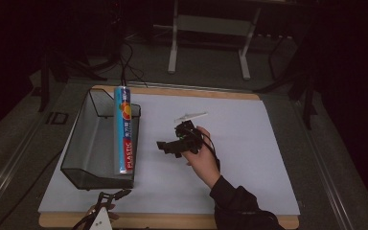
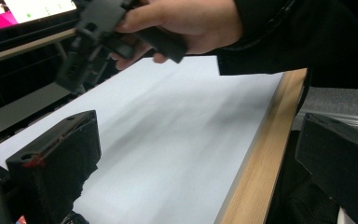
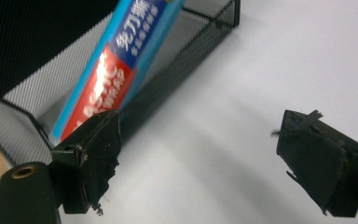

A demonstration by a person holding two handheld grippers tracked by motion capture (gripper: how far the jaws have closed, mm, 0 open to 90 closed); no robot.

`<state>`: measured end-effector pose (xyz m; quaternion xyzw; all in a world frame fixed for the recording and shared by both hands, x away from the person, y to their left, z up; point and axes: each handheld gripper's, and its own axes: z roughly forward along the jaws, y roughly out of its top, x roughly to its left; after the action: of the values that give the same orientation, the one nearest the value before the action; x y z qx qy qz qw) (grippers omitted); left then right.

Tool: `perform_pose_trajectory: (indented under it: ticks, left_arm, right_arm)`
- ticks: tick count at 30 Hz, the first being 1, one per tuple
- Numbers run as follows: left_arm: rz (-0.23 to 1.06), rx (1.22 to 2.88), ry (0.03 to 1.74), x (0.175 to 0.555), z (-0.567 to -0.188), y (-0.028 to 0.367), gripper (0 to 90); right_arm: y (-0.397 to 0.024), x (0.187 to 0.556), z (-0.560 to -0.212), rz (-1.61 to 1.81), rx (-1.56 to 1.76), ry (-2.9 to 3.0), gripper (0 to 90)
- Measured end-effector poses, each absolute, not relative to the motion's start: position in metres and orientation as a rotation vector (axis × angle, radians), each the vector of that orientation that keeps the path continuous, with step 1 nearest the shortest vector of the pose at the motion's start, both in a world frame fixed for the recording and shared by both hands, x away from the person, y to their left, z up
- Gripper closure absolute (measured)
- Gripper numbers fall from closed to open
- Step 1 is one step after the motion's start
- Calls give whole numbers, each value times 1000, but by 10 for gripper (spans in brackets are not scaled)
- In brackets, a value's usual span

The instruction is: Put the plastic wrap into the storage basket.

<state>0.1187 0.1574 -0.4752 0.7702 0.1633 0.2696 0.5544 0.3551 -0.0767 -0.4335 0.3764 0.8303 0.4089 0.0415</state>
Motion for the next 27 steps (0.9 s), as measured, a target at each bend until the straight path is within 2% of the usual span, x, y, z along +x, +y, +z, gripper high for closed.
perform_pose_trajectory:
  ticks: [27]
  left_arm:
    - [637, 1836, 378, 119, -477, 153, 8]
  right_arm:
    - [-150, 308, -468, 1212, 1218, 2485, 147]
